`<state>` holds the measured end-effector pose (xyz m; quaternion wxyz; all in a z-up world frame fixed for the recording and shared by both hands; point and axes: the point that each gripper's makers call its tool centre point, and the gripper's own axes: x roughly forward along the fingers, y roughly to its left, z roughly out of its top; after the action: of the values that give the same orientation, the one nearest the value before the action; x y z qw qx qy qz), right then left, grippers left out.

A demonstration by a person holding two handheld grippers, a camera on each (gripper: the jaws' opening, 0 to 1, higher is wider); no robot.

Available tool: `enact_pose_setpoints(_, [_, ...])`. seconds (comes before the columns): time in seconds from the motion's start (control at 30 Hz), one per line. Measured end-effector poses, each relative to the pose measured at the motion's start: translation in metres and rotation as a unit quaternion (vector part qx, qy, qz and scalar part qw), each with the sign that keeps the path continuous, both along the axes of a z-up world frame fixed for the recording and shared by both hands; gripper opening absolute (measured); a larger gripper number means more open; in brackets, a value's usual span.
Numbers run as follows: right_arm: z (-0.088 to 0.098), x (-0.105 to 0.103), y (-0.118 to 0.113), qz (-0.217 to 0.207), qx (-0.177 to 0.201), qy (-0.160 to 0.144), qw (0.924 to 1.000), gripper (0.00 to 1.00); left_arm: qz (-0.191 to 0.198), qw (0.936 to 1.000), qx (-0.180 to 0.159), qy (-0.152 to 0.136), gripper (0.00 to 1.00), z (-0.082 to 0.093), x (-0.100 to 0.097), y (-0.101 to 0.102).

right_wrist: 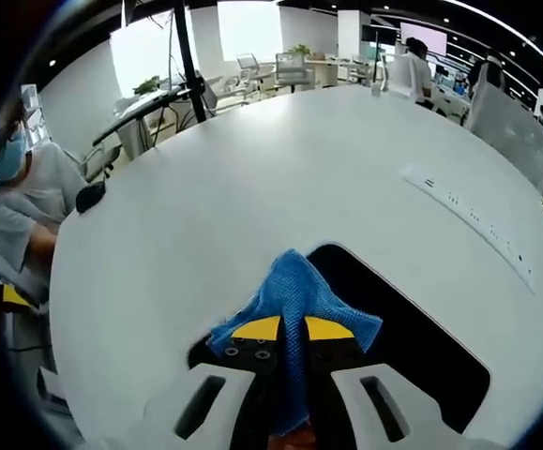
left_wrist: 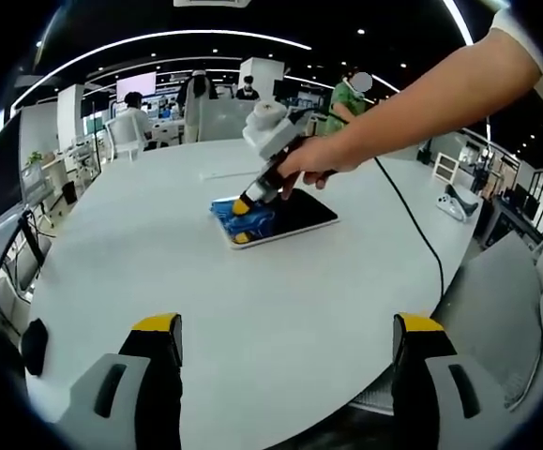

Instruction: Wipe the mirror surface with the cleaning cloth until all visible marks leave the cleaned area.

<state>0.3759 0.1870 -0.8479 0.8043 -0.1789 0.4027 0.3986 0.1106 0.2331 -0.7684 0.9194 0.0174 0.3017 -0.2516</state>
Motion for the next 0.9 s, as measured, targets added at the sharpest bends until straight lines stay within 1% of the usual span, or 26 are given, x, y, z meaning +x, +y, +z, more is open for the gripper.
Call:
enact_pose_setpoints(0.27, [0.000, -0.003, -0.009, -0.003, -0.003, 0.000, 1.0000, 0.03, -0.001, 1.0000, -0.001, 0.000, 0.94, 0.000, 0.000, -0.002])
enact_pose_setpoints(0.4, [-0.004, -0.001, -0.010, -0.004, -0.006, 0.000, 1.0000, 0.03, -0.002, 1.0000, -0.002, -0.001, 0.94, 0.001, 0.000, -0.003])
enact_pose_setpoints(0.47, [0.000, -0.002, -0.013, -0.005, -0.006, 0.000, 1.0000, 0.03, -0.003, 1.0000, -0.002, 0.000, 0.94, 0.000, 0.000, -0.004])
enact_pose_setpoints(0.6, [-0.004, 0.001, -0.016, -0.006, -0.007, 0.000, 1.0000, 0.03, -0.004, 1.0000, -0.001, 0.000, 0.94, 0.000, 0.000, -0.004])
enact_pose_setpoints(0.8, [-0.003, 0.003, -0.022, -0.009, -0.010, 0.001, 0.9999, 0.03, -0.004, 1.0000, -0.002, 0.001, 0.94, 0.000, -0.001, -0.004])
enact_pose_setpoints(0.87, [-0.007, 0.005, -0.023, -0.009, -0.011, 0.001, 0.9999, 0.03, -0.005, 1.0000, -0.001, 0.001, 0.94, -0.001, -0.001, -0.004])
enact_pose_setpoints(0.9, [-0.004, 0.004, -0.024, -0.010, -0.011, 0.001, 0.9999, 0.03, -0.005, 1.0000, -0.002, 0.002, 0.94, -0.001, -0.002, -0.004])
